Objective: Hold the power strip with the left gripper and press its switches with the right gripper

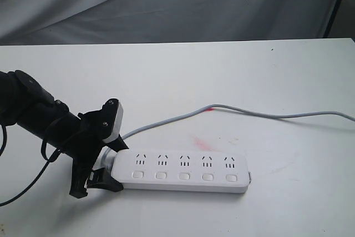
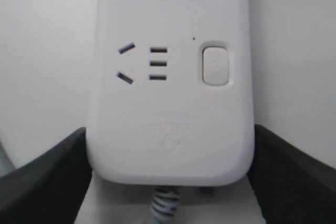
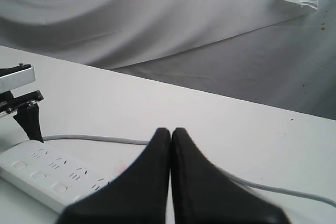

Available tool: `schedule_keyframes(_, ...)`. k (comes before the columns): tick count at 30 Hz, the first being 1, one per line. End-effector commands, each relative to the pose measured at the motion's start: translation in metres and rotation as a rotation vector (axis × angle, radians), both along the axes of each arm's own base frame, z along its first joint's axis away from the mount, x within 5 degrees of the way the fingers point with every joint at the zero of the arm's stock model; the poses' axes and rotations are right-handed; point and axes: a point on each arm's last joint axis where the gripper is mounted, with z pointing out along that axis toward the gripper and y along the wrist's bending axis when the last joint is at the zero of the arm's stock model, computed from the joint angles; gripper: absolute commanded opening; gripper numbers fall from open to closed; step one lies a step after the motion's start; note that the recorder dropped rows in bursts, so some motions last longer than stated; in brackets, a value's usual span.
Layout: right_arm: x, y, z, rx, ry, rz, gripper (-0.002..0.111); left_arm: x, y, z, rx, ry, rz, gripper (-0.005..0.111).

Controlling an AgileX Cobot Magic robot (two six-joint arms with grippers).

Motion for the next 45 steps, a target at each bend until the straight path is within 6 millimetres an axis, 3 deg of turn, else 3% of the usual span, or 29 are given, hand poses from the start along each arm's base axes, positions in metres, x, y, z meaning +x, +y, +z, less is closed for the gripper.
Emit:
schedule_keyframes(1, 0.000, 0.000, 0.000, 0.013, -0.013, -0.005, 0.000, -0.001, -0.002, 0.002, -0.010, 0.003, -0.003, 0.054)
schedule_keyframes(20, 0.000, 0.000, 0.000, 0.013, -0.013, -0.005, 0.000, 0.004, 0.000, 0.000, 0.015, -0.032, 0.047, 0.056)
schedule_keyframes(22, 0.000, 0.000, 0.000, 0.013, -0.013, -0.005, 0.000, 0.004, 0.000, 0.000, 0.012, -0.028, 0.046, 0.063)
schedule_keyframes(26, 0.000, 0.000, 0.000, 0.013, -0.013, -0.005, 0.000, 0.004, 0.000, 0.001, 0.012, -0.033, 0.052, 0.090)
schedule_keyframes(29, 0.000, 0.000, 0.000, 0.013, -0.013, -0.005, 0.000, 0.004, 0.000, 0.008, 0.007, -0.023, 0.090, 0.099)
schedule_keyframes(32, 0.000, 0.000, 0.000, 0.013, -0.013, -0.005, 0.000, 0.005, 0.000, 0.026, -0.010, -0.004, 0.210, 0.099)
schedule_keyframes(36, 0.000, 0.000, 0.000, 0.013, -0.013, -0.005, 0.000, 0.004, 0.002, 0.067, -0.069, -0.054, 0.325, 0.099)
schedule_keyframes(40, 0.000, 0.000, 0.000, 0.013, -0.013, -0.005, 0.000, -0.006, 0.009, 0.122, -0.148, -0.238, 0.339, 0.099)
schedule_keyframes(45, 0.000, 0.000, 0.000, 0.013, -0.013, -0.005, 0.000, -0.018, 0.032, 0.201, -0.318, -0.525, 0.628, 0.099)
